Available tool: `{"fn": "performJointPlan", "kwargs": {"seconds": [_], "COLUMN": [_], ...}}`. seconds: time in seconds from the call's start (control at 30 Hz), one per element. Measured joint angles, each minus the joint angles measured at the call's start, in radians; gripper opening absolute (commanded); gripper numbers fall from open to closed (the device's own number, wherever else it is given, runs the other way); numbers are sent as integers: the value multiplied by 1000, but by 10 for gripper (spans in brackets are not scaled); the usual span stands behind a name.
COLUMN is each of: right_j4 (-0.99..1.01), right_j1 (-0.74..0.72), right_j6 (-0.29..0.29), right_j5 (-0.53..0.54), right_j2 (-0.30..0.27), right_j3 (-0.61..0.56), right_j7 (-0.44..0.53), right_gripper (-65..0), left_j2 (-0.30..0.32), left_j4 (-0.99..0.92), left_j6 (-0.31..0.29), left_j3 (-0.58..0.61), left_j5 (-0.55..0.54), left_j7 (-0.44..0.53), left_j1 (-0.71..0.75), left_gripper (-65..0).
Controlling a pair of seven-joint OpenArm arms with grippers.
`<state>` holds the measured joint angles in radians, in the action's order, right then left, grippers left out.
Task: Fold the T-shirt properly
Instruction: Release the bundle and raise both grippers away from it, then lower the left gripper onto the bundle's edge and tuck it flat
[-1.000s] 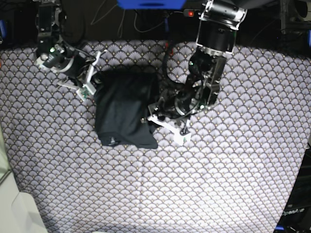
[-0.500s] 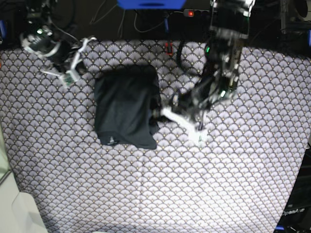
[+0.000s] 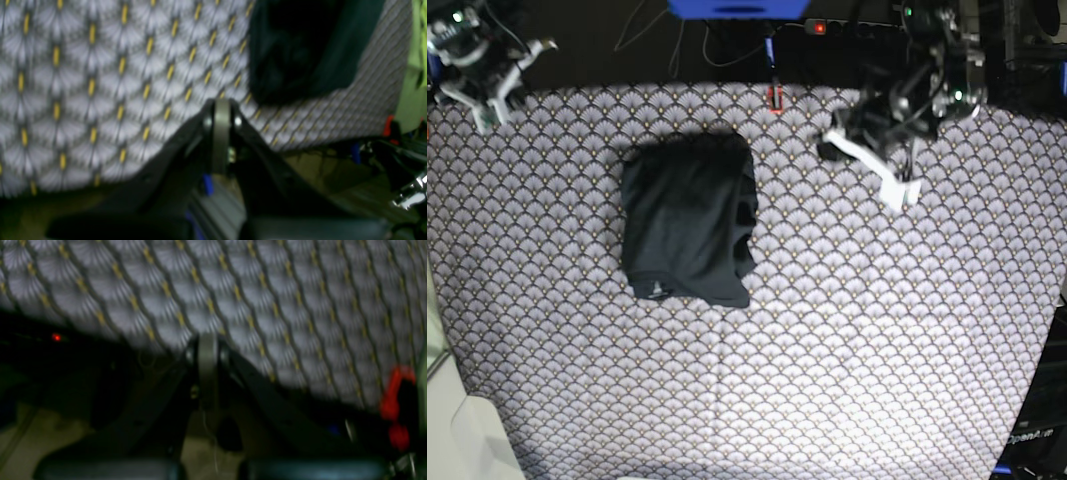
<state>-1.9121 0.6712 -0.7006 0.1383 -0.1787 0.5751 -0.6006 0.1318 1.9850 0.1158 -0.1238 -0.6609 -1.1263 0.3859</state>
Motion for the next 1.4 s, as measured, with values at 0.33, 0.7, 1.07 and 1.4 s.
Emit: {"fn": "performJointPlan", "kwargs": {"seconds": [0.33, 0.7, 1.07, 1.4], "right_j4": [184, 602, 603, 610], "right_j1": [77, 27, 31, 37], "right_j6": [0, -1, 2, 2], "right_j5": [0, -249, -262, -265], "right_j2": [48, 117, 176, 180], "right_j3": [151, 173, 199, 200], "right_j7": [76, 570, 681, 680], "right_gripper": [-650, -650, -650, -650], "left_j2": [19, -11, 20, -13], "left_j4": [-5, -51, 22, 7], "left_j6": [1, 0, -6, 119], "left_j3": [3, 195, 319, 403], "left_j5": [50, 310, 251, 95], "left_j7": [0, 246, 346, 233], "left_j1": [232, 403, 175, -217], "left_gripper": [-650, -650, -650, -650]}}
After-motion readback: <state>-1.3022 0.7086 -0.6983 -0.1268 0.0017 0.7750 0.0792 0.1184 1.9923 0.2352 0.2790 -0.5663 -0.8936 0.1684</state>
